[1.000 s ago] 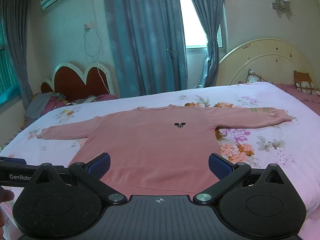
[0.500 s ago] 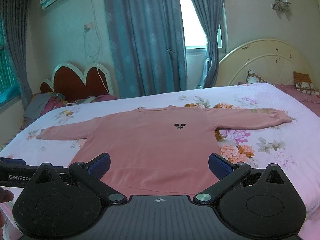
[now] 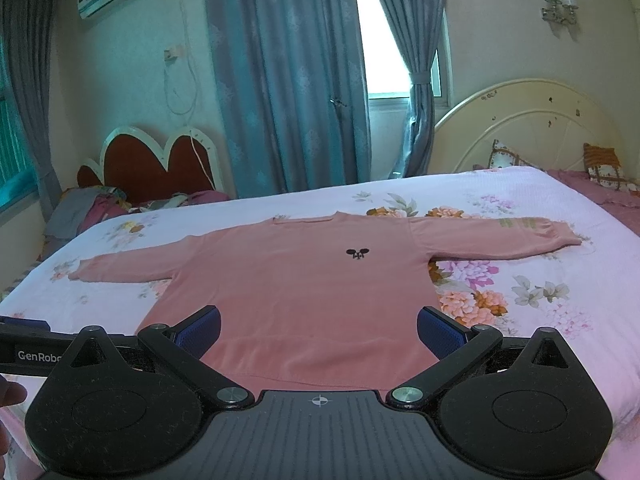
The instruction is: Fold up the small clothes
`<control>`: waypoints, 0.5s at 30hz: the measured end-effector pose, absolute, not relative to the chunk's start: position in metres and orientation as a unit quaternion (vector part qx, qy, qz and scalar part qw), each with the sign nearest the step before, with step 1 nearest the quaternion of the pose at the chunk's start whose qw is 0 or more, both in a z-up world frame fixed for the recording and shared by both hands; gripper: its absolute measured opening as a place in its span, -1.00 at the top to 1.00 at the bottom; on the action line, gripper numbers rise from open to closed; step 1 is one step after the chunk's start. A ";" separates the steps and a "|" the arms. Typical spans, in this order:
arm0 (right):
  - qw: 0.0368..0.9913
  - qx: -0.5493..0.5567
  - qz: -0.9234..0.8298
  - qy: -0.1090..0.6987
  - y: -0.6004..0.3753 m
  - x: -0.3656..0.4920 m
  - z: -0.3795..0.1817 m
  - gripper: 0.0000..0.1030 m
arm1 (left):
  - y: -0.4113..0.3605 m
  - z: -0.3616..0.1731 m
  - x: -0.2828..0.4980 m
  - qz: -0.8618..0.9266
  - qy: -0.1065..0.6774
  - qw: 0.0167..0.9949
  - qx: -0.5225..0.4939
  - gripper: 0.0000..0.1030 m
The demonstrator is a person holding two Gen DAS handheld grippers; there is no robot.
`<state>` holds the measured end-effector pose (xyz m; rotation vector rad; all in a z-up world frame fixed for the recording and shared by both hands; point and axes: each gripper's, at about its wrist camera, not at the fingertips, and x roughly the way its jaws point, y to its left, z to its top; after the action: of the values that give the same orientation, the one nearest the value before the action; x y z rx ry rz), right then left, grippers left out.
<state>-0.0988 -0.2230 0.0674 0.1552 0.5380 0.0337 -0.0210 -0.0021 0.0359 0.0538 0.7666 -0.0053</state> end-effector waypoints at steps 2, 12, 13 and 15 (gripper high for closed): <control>0.961 0.076 0.016 0.265 -0.223 -0.096 0.067 -1.00 | -0.001 0.035 -0.020 -0.003 0.374 0.927 0.026 -0.99; 0.961 0.075 0.010 0.267 -0.223 -0.091 0.062 -1.00 | 0.003 0.035 -0.006 0.000 0.378 0.925 0.029 -0.99; 0.961 0.075 0.009 0.268 -0.224 -0.089 0.061 -1.00 | 0.003 0.035 -0.003 0.000 0.379 0.925 0.030 -0.99; 0.960 0.075 0.006 0.269 -0.224 -0.087 0.060 -1.00 | 0.004 0.034 0.002 0.000 0.380 0.924 0.032 -0.99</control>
<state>-0.0867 -0.2243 0.0599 0.1530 0.5452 0.0115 0.0021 0.0037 0.0339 0.0653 0.7803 -0.0004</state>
